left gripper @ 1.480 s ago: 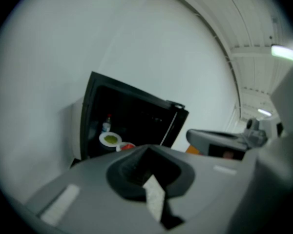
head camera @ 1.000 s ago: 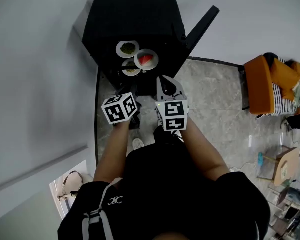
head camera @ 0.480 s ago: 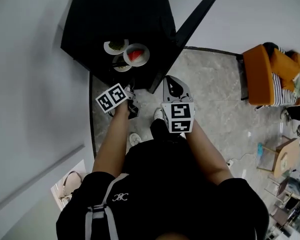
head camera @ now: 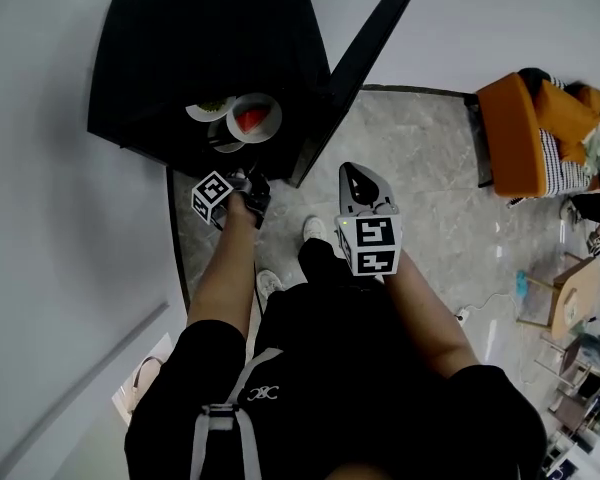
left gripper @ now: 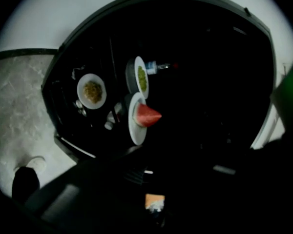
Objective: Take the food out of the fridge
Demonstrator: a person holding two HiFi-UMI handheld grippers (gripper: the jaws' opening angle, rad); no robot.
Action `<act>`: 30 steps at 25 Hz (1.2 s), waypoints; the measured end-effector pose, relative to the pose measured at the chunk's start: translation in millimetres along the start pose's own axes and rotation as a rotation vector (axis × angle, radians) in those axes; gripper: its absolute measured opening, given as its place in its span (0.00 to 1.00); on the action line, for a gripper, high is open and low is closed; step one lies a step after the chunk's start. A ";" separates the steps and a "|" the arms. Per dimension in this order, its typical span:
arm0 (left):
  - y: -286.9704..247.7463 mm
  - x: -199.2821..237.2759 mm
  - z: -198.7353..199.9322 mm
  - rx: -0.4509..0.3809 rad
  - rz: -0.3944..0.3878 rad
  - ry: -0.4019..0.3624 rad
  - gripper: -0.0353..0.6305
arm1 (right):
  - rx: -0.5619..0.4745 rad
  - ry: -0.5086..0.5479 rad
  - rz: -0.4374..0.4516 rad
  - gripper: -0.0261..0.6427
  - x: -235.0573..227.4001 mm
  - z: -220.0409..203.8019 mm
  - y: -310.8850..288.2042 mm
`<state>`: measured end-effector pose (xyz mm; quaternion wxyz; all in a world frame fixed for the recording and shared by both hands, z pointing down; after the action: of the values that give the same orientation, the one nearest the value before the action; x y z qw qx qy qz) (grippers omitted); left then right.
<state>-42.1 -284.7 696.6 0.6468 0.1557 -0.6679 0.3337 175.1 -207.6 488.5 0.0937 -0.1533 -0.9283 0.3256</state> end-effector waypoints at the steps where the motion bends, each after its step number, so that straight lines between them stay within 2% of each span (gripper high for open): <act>1: -5.8 3.6 0.3 0.004 -0.012 0.009 0.06 | 0.009 0.003 -0.005 0.02 -3.8 -2.2 -0.7; 3: -17.5 10.9 1.8 0.020 -0.035 0.020 0.14 | 0.023 0.008 -0.014 0.02 -10.8 -4.3 -2.4; 5: -25.9 18.3 5.8 0.022 -0.049 0.024 0.15 | 0.032 0.016 -0.023 0.02 -15.9 -5.9 -3.7; 8: -34.0 24.4 14.5 0.000 -0.058 0.042 0.23 | 0.045 0.021 -0.035 0.02 -22.4 -10.7 -4.9; 12: -46.9 27.2 27.7 -0.014 -0.048 0.040 0.25 | 0.066 0.017 -0.045 0.03 -30.6 -18.9 -8.5; 18: -55.8 34.6 32.9 0.001 -0.003 0.057 0.25 | 0.086 0.024 -0.048 0.02 -36.8 -25.1 -11.0; 20: -53.9 38.7 32.6 -0.003 0.000 0.082 0.13 | 0.090 0.024 -0.051 0.03 -39.1 -27.1 -11.2; 23: -52.9 37.1 32.3 -0.010 -0.017 0.103 0.08 | 0.094 0.024 -0.050 0.02 -41.2 -28.6 -11.9; 30: -48.3 26.9 32.2 -0.018 -0.064 0.097 0.07 | 0.095 0.025 -0.046 0.03 -39.6 -29.6 -11.4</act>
<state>-38.8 -334.7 736.4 0.6899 0.1547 -0.6336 0.3141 217.8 -212.6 515.6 0.1200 -0.1313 -0.9139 0.3649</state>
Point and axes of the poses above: the fingertips, and each gripper's own axes: y backward along the fingers, x to its left, z out of its top, the point moved 5 cm from there along y, backward along the fingers, and after that the axes turned 9 degrees about x, right-handed, at the moved point
